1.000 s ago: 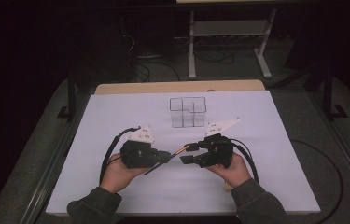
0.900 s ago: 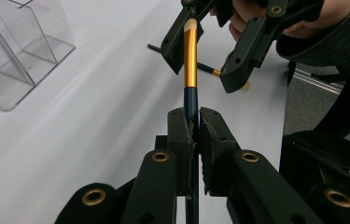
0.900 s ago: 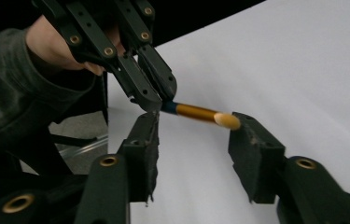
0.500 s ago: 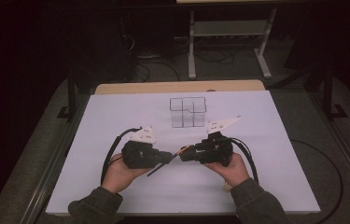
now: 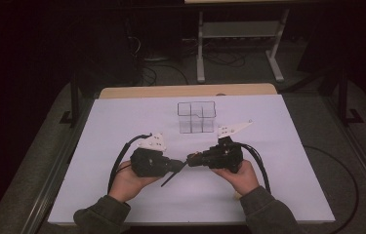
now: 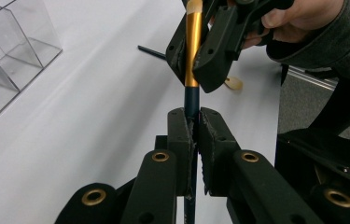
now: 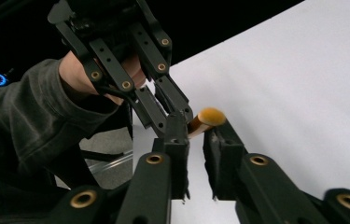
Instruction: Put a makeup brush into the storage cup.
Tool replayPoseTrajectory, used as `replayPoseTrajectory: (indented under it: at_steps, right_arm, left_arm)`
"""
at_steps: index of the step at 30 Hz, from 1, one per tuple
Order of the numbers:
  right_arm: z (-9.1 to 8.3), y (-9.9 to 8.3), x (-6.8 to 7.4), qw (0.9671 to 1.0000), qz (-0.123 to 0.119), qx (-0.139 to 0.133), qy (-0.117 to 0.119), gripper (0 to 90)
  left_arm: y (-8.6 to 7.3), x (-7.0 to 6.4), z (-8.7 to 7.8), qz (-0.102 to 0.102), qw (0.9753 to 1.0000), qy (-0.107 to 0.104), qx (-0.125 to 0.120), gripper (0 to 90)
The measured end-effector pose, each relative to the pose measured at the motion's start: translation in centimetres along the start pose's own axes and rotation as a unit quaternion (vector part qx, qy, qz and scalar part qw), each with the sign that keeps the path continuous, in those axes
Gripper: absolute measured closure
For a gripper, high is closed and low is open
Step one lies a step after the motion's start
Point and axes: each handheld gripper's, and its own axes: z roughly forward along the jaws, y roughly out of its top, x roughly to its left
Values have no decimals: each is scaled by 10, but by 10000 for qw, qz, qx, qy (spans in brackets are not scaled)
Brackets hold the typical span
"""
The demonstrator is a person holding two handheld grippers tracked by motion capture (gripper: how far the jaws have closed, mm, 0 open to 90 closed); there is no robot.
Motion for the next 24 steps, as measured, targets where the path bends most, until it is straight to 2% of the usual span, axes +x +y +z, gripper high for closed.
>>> replayPoseTrajectory:
  at_steps: [3, 10, 13, 24]
  right_arm:
    - [1, 0, 1, 9999, 16, -41, 101, 821]
    - [2, 0, 2, 9999, -104, 38, 53, 830]
    - [2, 1, 4, 9998, -155, 122, -46, 832]
    - [-14, 4, 6, 9983, -247, 301, -437, 832]
  left_arm:
    - [0, -1, 2, 5, 10000, -11, 38, 834]
    - [-1, 0, 5, -50, 9999, -102, 67, 827]
    - [-4, 0, 3, -92, 9998, -145, 36, 820]
    - [-16, 2, -7, -185, 9998, 63, 3, 725]
